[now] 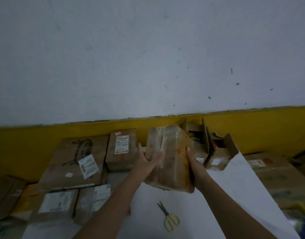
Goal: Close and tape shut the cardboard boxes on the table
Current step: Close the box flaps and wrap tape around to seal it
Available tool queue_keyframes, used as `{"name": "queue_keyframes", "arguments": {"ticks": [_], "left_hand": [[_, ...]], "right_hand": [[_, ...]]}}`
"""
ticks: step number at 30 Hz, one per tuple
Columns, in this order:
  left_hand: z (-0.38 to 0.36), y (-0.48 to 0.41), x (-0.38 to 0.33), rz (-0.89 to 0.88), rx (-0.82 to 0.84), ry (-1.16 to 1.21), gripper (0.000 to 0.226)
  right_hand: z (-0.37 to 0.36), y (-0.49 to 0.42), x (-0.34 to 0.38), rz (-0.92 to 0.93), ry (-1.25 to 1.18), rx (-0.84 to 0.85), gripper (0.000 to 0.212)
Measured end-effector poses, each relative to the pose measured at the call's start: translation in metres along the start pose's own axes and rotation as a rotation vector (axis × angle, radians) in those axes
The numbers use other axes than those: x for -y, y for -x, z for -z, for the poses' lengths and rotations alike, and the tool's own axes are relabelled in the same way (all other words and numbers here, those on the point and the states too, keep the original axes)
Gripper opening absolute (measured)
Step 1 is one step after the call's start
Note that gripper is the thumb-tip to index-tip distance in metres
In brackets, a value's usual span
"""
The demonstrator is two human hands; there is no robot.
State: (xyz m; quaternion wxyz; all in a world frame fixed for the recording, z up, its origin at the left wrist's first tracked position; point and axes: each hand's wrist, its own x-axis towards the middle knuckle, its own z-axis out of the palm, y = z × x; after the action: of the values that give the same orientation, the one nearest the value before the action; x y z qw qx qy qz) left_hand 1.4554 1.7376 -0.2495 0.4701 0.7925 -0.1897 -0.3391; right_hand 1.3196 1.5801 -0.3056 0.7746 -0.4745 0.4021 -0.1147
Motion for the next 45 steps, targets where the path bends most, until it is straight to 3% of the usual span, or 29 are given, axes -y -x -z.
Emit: {"name": "queue_keyframes", "arguments": {"ticks": [6, 11, 18, 23, 25, 27, 29, 31, 33, 35, 37, 40, 43, 45], "left_hand": [[0.013, 0.009, -0.013, 0.037, 0.032, 0.143, 0.129], [0.006, 0.012, -0.01, -0.055, -0.059, 0.199, 0.099], [0.001, 0.019, -0.01, -0.115, -0.084, 0.123, 0.099], [0.003, 0.02, -0.019, -0.052, -0.047, 0.239, 0.041], [0.005, 0.022, -0.021, -0.066, -0.065, 0.262, 0.032], [0.006, 0.021, -0.018, -0.095, -0.079, 0.272, 0.036], [0.006, 0.022, -0.012, -0.099, -0.12, 0.262, 0.05], [0.01, 0.024, -0.01, -0.1, -0.165, 0.201, 0.084], [0.016, 0.018, -0.003, -0.113, -0.173, 0.145, 0.108], [0.021, 0.002, 0.007, -0.126, -0.151, 0.109, 0.109], [0.029, 0.009, -0.004, -0.139, -0.113, 0.1, 0.104], [0.032, 0.017, -0.01, -0.199, -0.079, 0.015, 0.075], [0.029, 0.017, -0.006, -0.274, -0.06, -0.063, 0.075], [0.027, 0.017, -0.004, -0.304, -0.059, -0.113, 0.075]], "right_hand": [[-0.017, 0.011, 0.02, 0.137, 0.123, -0.127, 0.086], [-0.018, 0.012, 0.023, 0.197, 0.22, -0.209, 0.084], [-0.01, 0.013, 0.047, 0.053, 0.359, 0.086, 0.113], [-0.017, 0.017, 0.058, 0.063, 0.292, 0.12, 0.109], [-0.019, 0.016, 0.058, 0.065, 0.279, 0.137, 0.11], [-0.022, 0.018, 0.061, 0.084, 0.277, 0.164, 0.1], [-0.025, 0.018, 0.061, 0.072, 0.281, 0.173, 0.104], [-0.03, 0.018, 0.06, 0.072, 0.286, 0.183, 0.115], [-0.036, 0.02, 0.056, 0.087, 0.278, 0.202, 0.108], [-0.041, 0.025, 0.052, 0.099, 0.248, 0.231, 0.096], [-0.04, 0.03, 0.048, 0.101, 0.25, 0.26, 0.098], [-0.037, 0.038, 0.046, 0.197, 0.472, 0.31, 0.109], [-0.044, 0.042, 0.037, 0.433, 0.627, 0.19, 0.089], [-0.049, 0.042, 0.031, 0.528, 0.681, 0.073, 0.065]]}}
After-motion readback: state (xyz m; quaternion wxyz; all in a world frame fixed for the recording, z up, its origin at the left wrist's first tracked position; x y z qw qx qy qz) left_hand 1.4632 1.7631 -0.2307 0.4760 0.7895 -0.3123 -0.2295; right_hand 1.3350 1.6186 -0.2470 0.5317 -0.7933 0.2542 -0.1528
